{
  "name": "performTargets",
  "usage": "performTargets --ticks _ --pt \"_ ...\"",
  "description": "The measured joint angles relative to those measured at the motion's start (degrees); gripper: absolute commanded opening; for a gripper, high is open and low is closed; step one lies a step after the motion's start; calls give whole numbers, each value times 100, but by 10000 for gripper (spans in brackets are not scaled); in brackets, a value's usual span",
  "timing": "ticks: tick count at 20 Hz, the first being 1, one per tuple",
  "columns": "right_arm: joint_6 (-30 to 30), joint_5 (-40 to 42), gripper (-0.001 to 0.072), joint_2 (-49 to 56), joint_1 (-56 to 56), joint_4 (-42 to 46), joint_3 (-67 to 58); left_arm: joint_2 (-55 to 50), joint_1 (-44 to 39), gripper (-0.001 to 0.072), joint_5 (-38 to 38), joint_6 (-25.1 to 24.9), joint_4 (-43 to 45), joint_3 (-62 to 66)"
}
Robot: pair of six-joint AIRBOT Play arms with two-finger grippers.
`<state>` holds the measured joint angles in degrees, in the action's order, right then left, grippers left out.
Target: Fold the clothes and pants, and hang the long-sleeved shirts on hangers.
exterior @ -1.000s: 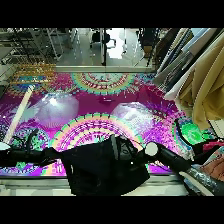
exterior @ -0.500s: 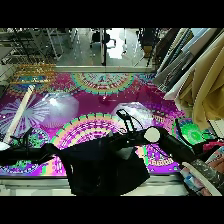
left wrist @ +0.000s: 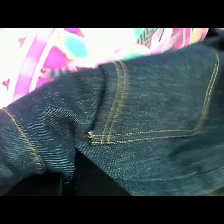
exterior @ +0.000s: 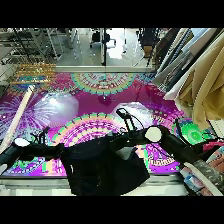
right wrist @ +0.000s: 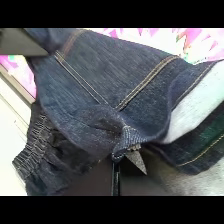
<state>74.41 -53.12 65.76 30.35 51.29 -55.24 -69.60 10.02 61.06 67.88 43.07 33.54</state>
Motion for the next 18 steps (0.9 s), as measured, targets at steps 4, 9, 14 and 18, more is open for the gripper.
performTargets --ticks 4,9,14,18 --pt "7 -133 23 -584 0 151 -138 234 195 5 721 -212 -164 667" --pt "9 -789 23 -1779 0 643 -1196 1038 334 6 2435 -424 -1554 2699" --pt "-9 -935 22 -2817 0 791 -2835 1956 361 6 3451 -472 -3602 4264" --pt "-42 -922 22 -3042 2 1043 -3882 2581 361 6 3370 -358 -4273 4695"
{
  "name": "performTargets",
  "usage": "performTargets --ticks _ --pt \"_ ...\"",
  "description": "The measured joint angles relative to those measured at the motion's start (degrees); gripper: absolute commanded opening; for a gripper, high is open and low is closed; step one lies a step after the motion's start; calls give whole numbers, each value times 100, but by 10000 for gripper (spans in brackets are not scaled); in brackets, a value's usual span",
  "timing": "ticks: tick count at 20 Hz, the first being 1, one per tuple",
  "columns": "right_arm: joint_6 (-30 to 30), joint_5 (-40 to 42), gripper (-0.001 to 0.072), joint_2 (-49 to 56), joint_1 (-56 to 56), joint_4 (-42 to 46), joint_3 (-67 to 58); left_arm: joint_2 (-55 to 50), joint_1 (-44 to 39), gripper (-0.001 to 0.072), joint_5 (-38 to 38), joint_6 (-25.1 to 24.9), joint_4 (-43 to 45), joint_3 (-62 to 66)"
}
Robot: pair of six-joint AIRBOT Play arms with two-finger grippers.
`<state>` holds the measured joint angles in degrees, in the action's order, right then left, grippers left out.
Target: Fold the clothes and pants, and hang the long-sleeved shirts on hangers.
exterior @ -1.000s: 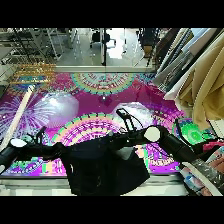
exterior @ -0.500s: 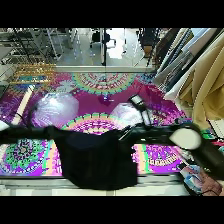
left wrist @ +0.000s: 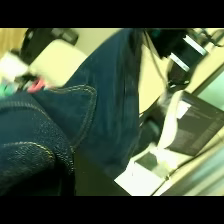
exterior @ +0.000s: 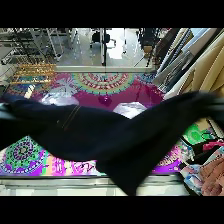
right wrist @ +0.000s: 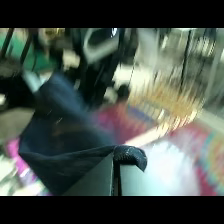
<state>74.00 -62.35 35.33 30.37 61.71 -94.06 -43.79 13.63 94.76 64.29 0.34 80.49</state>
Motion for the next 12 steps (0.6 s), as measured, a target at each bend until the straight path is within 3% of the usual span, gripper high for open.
performTargets --ticks 3,6,9,12 --pt "-4 13 22 146 0 678 -485 232 0 6 -459 70 -144 103" --pt "168 -168 23 688 0 1742 -684 116 -61 6 -1086 133 573 26" --pt "271 -492 23 1897 -146 2465 -715 -345 -417 7 -1869 179 1475 -579" --pt "297 -317 22 3558 -684 2406 -549 -1235 -929 7 -3163 127 2157 -1580"
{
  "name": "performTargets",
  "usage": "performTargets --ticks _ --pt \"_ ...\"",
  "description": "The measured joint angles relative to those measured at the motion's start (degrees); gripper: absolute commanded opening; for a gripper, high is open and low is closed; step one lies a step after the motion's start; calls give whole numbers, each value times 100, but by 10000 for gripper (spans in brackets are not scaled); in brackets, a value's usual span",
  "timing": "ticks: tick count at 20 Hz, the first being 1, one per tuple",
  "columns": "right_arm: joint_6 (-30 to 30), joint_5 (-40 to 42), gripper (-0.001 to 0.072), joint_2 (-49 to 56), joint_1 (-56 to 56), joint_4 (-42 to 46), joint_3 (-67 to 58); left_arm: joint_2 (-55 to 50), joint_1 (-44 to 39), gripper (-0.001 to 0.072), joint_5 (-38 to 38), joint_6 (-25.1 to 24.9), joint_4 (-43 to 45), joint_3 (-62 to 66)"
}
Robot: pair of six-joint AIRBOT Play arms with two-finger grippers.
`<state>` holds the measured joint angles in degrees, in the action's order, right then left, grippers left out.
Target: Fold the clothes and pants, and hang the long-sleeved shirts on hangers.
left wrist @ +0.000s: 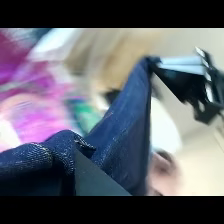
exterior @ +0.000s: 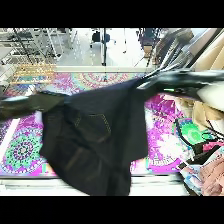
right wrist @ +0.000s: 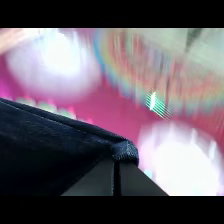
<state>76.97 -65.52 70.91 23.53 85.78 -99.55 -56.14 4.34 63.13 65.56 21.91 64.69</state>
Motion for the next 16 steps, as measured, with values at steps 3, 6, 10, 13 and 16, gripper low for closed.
performTargets --ticks 3,6,10,13,16 --pt "68 907 31 1886 -824 -883 -90 -1322 -186 308 -1572 -116 175 -498" --pt "96 1502 598 3355 -1641 -2653 -710 -2706 44 589 -2212 -175 81 -11" --pt "-101 697 502 4103 -2433 -4214 -1270 -3729 603 584 -1412 -212 144 898" --pt "-168 -861 502 4212 -2603 -4232 -1270 -3978 962 585 -713 -59 632 1143" --pt "-203 -1891 505 4127 -2361 -4120 -732 -4083 1073 594 -160 197 1244 1233"
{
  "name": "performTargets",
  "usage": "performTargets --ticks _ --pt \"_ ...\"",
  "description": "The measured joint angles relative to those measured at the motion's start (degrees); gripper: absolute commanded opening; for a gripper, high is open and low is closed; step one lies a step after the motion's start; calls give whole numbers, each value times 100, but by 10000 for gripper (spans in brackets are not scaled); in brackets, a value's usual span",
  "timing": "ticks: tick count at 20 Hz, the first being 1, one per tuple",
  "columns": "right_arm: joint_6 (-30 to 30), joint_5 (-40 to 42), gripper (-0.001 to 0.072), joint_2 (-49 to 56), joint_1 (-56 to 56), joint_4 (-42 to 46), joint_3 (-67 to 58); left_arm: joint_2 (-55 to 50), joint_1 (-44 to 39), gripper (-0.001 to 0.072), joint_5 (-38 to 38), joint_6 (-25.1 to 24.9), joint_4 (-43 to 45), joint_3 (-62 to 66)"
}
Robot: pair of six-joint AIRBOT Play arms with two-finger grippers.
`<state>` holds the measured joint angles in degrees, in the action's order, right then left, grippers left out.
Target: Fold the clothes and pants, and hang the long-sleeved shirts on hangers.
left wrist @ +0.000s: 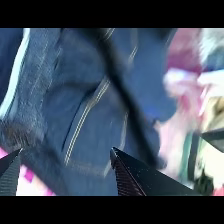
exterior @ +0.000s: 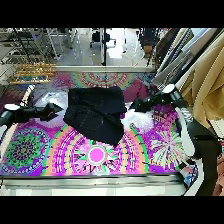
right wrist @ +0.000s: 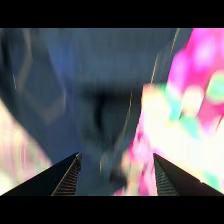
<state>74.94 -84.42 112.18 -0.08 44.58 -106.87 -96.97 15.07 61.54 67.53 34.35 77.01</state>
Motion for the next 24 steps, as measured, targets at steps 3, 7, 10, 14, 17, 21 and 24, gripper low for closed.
performTargets --ticks 3,7,10,14,17,21,24 --pt "0 -487 505 -114 518 2 699 -83 -120 599 122 140 332 31" --pt "111 -619 502 -166 1097 81 1552 -280 -407 599 -140 254 490 46" --pt "177 -483 499 -177 1290 170 2074 -463 -505 599 -289 297 542 52" --pt "223 -136 416 -190 1541 140 2400 -699 -610 597 -387 297 557 87" --pt "221 323 189 -192 1812 101 2472 -802 -756 444 -625 284 553 175" --pt "214 789 32 -291 2105 216 2472 -876 -944 5 -870 275 597 240" --pt "264 929 25 -667 2116 608 2468 -914 -975 2 -793 260 638 256"
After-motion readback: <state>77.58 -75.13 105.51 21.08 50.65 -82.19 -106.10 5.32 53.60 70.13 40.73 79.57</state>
